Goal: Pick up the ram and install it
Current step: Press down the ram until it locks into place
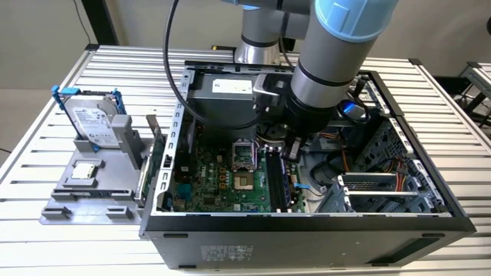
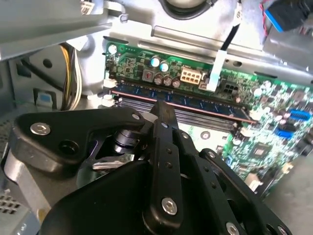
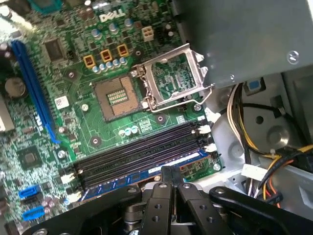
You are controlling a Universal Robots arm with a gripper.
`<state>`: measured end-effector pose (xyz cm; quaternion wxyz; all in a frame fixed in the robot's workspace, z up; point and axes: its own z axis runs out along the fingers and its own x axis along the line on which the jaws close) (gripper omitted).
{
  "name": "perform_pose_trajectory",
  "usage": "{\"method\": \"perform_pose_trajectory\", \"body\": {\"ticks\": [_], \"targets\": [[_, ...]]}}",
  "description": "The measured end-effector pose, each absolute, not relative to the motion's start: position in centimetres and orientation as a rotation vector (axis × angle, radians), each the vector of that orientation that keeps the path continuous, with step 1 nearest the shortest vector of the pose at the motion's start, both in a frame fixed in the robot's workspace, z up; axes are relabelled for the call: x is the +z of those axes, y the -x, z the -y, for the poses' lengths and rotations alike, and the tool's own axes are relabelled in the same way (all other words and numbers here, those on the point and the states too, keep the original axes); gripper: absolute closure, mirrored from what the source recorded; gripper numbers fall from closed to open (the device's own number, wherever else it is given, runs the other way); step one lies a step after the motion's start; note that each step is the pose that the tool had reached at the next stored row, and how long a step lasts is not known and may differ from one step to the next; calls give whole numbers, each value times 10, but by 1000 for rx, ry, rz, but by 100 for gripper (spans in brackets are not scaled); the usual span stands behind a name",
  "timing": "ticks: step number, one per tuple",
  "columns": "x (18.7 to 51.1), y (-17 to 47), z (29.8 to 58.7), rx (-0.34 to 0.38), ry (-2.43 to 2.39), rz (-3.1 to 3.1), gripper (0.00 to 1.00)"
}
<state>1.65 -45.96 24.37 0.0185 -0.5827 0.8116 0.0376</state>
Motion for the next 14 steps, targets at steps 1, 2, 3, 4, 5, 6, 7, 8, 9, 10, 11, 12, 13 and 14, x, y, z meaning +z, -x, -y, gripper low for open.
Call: {"method": "perform_pose_trajectory", "body": {"ticks": [1, 2, 3, 4, 5, 6, 7, 8, 9, 10, 11, 12, 13, 14], "targets": [[244, -16, 460, 116, 1830, -2504, 100], [244, -16, 460, 115, 1851, -2488, 100], [244, -16, 460, 115, 1870, -2474, 100], [244, -16, 460, 115, 1890, -2459, 100], [244, -16, 460, 115, 1909, -2445, 100], [244, -16, 460, 115, 1930, -2429, 100], [244, -16, 460, 115, 1950, -2413, 100], [244, -16, 460, 115, 1967, -2400, 100], [244, -16, 460, 116, 1984, -2386, 100], [243, -16, 460, 116, 1999, -2374, 100], [243, -16, 460, 116, 2015, -2361, 100], [243, -16, 460, 116, 2030, -2349, 100], [243, -16, 460, 117, 2043, -2338, 100], [243, -16, 460, 117, 2056, -2327, 100]]}}
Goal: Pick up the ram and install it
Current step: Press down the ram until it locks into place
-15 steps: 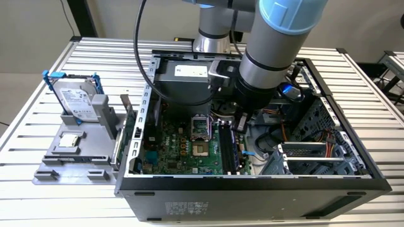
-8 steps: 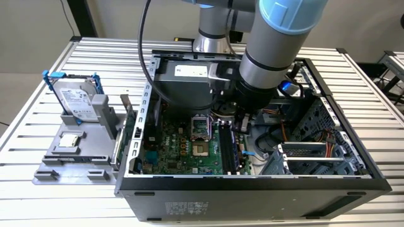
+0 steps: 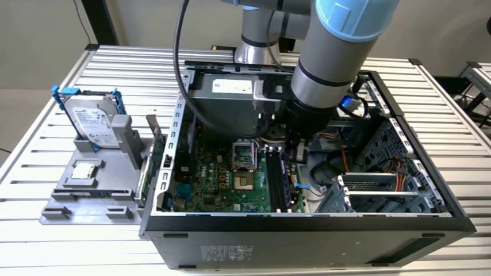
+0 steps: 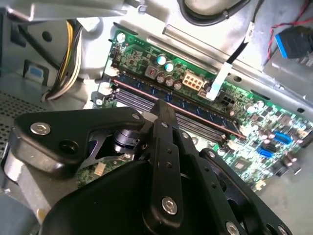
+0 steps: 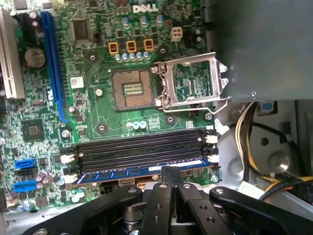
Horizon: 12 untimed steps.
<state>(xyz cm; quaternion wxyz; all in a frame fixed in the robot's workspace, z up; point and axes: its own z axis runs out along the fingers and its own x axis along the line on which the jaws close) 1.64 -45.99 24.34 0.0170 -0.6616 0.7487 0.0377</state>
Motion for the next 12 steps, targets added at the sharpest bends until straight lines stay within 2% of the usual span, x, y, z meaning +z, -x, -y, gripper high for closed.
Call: {"method": "perform_pose_trajectory", "body": {"ticks": [12], "targets": [[243, -16, 470, 118, 2129, -2263, 100]]}}
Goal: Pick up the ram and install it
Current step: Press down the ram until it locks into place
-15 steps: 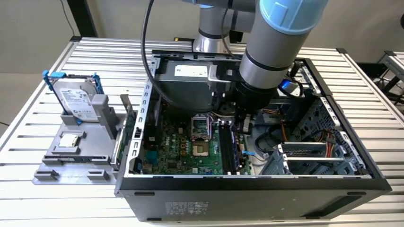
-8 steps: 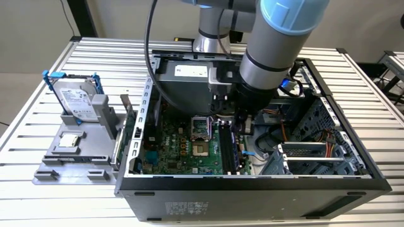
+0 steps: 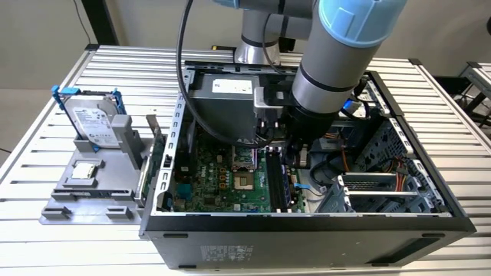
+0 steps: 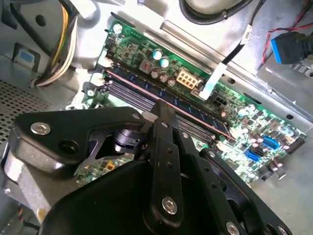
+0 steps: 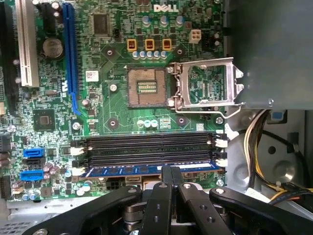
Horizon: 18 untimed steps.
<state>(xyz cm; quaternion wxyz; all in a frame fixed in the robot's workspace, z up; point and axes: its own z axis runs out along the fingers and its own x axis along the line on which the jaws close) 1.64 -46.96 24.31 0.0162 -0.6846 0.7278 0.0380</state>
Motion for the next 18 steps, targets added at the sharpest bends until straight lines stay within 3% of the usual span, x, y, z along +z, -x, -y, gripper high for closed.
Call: {"method": "perform_pose_trajectory", "body": {"ticks": [18], "targets": [[224, -17, 476, 118, 2129, -2265, 100]]}}
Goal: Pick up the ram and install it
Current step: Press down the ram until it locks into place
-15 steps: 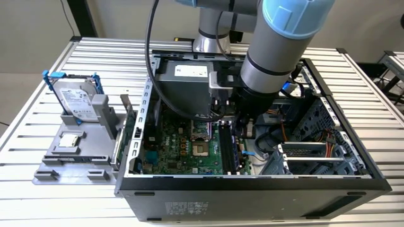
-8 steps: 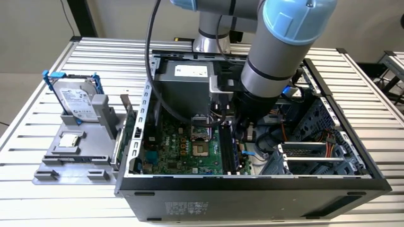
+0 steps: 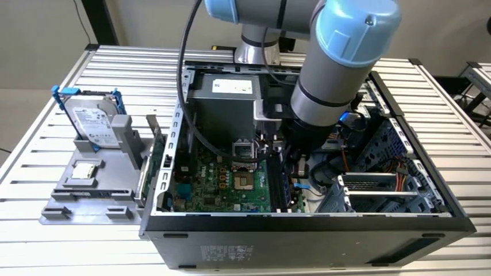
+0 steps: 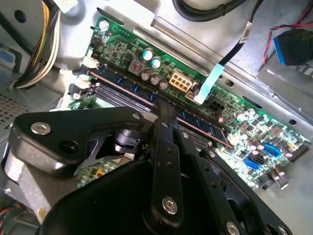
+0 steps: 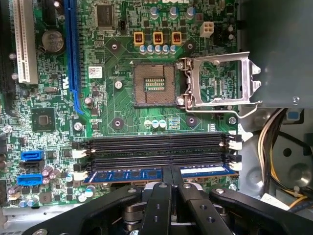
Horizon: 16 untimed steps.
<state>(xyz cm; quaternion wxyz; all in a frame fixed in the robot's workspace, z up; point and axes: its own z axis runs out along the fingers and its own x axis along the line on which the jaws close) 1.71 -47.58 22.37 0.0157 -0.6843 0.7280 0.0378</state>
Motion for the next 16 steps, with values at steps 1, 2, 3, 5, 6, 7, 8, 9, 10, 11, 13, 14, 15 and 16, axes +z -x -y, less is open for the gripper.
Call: {"method": "perform_pose_trajectory", "body": {"ticks": [1, 2, 3, 5, 6, 7, 8, 9, 10, 11, 13, 14, 15, 16], "targets": [[222, -17, 476, 117, 2129, -2265, 100], [220, -17, 476, 117, 2129, -2265, 100], [218, -17, 476, 117, 2129, -2265, 100], [217, -17, 476, 117, 2129, -2265, 100], [219, -17, 476, 117, 2129, -2265, 100], [221, -17, 476, 119, 2128, -2264, 100], [223, -17, 475, 121, 2127, -2262, 100], [227, -17, 476, 120, 2128, -2264, 100], [230, -17, 476, 119, 2129, -2265, 100], [234, -17, 476, 120, 2129, -2265, 100], [240, -17, 476, 121, 2129, -2265, 100], [241, -17, 476, 121, 2129, -2265, 100], [243, -17, 476, 121, 2129, -2265, 100], [244, -17, 476, 121, 2129, -2265, 100]]}}
